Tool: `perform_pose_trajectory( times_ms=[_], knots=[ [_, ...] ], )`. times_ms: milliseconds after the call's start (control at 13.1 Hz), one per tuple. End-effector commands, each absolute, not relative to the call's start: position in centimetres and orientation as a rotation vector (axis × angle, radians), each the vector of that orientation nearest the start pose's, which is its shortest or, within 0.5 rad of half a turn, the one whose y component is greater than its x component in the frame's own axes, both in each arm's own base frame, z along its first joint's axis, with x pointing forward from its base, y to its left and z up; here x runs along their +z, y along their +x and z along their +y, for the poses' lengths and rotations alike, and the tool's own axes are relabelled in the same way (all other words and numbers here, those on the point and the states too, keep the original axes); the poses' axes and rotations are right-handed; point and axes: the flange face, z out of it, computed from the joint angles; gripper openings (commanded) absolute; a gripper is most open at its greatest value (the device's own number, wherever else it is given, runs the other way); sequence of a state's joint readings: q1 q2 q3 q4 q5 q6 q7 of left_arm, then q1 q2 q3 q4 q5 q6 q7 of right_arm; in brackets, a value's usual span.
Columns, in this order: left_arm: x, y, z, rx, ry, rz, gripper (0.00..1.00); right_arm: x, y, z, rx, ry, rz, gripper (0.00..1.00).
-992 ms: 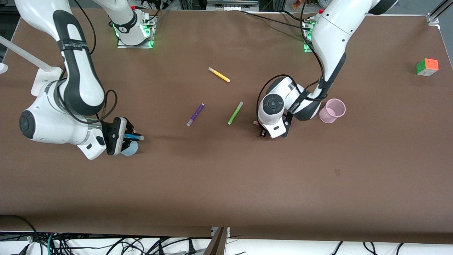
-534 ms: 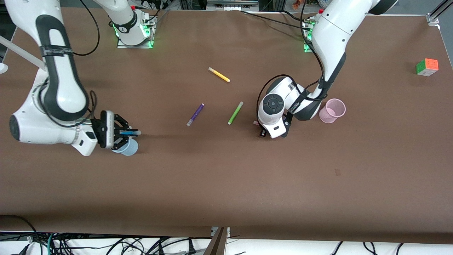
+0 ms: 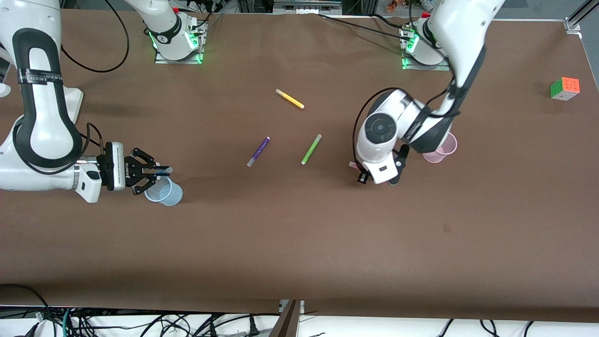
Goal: Place pink and blue markers in matching cups
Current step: 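Carry the blue marker over the blue cup while the left gripper carries pink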
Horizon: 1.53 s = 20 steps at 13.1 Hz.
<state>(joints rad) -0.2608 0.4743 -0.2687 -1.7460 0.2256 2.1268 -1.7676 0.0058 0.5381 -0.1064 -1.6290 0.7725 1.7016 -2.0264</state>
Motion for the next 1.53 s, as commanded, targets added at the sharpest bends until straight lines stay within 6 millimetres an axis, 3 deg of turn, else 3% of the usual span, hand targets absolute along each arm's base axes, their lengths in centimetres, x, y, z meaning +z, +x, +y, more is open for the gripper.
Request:
perform_pose_trajectory(
  times_ms=[0, 229, 458, 687, 1145, 1373, 1450],
  knots=[
    [38.3, 56.8, -28.5, -0.113, -2.682, -1.468, 0.0, 29.2, 64.1, 0.3, -0.553, -1.569, -1.704, 0.07],
    [43.1, 56.1, -25.5, 0.009, -2.828, -1.225, 0.0, 28.7, 64.1, -0.3, -0.589, -1.543, -1.681, 0.07],
    [45.4, 55.4, -23.1, 0.055, -2.893, -0.929, 0.0, 28.8, 64.4, -0.8, -0.624, -1.54, -1.679, 0.07],
    [47.5, 55.1, -20.1, 0.125, -2.966, -0.519, 0.0, 28.1, 64.5, -0.8, -0.651, -1.517, -1.684, 0.07],
    [50.0, 55.3, -15.6, 0.135, -3.019, 0.148, 0.0, 26.1, 64.4, -1.4, -0.7, -1.468, -1.681, 0.07],
    [50.4, 55.1, -15.5, 0.12, -3.014, 0.233, 0.0, 25.5, 64.3, -2.0, -0.703, -1.47, -1.675, 0.07],
    [50.3, 55.5, -14.6, 0.108, -3.014, 0.311, 0.0, 25.4, 64.2, -2.2, -0.703, -1.474, -1.668, 0.09]
  ],
)
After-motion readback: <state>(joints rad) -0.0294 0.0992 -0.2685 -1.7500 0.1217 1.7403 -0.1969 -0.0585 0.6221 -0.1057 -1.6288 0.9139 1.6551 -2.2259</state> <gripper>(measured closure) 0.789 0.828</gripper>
